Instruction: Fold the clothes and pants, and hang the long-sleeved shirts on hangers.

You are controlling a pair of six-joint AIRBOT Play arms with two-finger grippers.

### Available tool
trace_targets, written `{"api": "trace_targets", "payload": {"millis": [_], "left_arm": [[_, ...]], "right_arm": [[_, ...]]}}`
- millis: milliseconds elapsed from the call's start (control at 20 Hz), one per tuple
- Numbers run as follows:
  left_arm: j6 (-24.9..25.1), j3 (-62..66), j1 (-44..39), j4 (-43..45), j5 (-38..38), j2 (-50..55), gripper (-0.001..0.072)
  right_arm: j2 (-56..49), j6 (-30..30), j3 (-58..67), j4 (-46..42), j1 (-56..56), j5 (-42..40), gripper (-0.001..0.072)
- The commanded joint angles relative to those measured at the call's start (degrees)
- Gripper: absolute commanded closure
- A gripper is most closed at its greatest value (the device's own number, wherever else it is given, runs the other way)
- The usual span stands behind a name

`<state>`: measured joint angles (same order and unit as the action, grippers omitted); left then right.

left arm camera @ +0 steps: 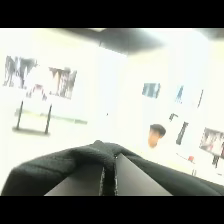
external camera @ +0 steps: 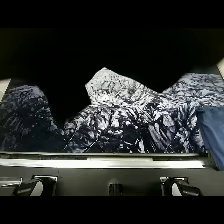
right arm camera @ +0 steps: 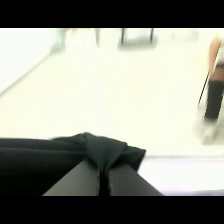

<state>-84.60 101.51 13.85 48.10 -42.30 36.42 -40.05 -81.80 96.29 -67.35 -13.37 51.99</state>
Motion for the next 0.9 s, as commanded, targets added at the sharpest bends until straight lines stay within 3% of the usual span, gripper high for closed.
{"api": "trace_targets", "payload": {"millis": [0, 100, 200, 350, 450, 500, 600, 750, 850], "left_arm": [[-3.58, 2.03, 0.00, -0.15, 2.73, -2.23, 0.0682], [-3.93, 1.99, 0.00, 1.11, 3.08, -1.62, 0.0682], [-3.98, 1.81, 0.00, 4.44, -1.53, 0.17, 0.0682], [-3.98, -1.53, 0.00, 6.78, -15.28, 5.66, 0.0682], [-3.93, -8.28, -0.17, 6.51, -20.09, 10.25, 0.0681], [-3.72, -13.00, -0.57, 6.54, -19.87, 12.79, 0.0681], [0.00, -22.38, -1.79, 6.54, -18.78, 18.36, 0.0680], [-0.09, -34.49, -4.83, 5.90, -11.58, 29.29, 0.0680], [-0.11, -36.63, -6.40, 5.51, -6.62, 36.81, 0.0680]], "right_arm": [[5.03, -0.02, 1.01, -1.40, -0.02, -5.60, 0.0678], [5.27, -0.02, 1.01, -2.47, -0.02, -10.23, 0.0678], [4.07, -0.81, 0.98, -3.80, -0.02, -7.65, 0.0678], [-2.25, -6.75, 0.46, -3.93, 0.00, 9.18, 0.0678], [-10.08, -9.01, -2.21, -3.85, 0.00, 19.02, 0.0678], [-14.97, -9.03, -4.35, -3.85, 0.00, 21.09, 0.0678], [-24.76, -9.11, -9.20, -2.69, 0.00, 17.81, 0.0678], [-39.60, -12.35, -12.74, 7.45, 0.00, 9.68, 0.0678], [-48.35, -13.70, -12.74, 16.65, 0.00, 9.35, 0.0677]]}}
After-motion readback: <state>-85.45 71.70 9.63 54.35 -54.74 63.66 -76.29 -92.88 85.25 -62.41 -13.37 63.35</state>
